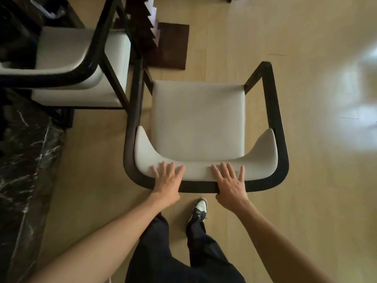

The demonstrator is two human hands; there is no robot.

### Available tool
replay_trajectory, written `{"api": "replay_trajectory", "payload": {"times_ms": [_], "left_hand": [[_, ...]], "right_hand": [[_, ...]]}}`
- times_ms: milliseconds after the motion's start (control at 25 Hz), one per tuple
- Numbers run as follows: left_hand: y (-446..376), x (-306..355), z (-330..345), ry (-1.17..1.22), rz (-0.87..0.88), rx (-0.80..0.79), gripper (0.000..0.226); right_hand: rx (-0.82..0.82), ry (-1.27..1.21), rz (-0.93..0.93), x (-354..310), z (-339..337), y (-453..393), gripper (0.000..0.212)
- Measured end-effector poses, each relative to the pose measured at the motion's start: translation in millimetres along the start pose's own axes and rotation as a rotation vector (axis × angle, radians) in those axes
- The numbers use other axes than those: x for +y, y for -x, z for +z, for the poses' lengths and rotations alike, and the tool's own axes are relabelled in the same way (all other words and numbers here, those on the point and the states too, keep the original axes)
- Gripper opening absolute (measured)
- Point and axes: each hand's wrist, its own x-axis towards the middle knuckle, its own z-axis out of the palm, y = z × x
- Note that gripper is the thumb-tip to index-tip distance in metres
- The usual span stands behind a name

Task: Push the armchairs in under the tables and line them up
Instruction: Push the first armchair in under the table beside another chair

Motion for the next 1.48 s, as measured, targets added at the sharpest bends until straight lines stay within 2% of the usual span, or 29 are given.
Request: {"api": "replay_trajectory", "payload": {"times_ms": [120,440,1200,1480], "left_hand": [[-5,-7,6,0.035,-0.005,0.066,0.096],[-31,-30,-19,0.044,0.031,0.072,0.094],[-177,-96,-143,0.019,0.017,0.174,0.097],[-218,-108,-175,0.034,0.007,0.149,0.099]], "right_hand": [[0.013,-0.028,0.023,1,2,-11,0.100],[0.050,-0.055,0.023,-2,-17,-41,0.100],[0.113,-0.076,0.011,20,-127,-211,0.094],[0.117,-0.075,0.005,30,-161,-252,0.093]]}}
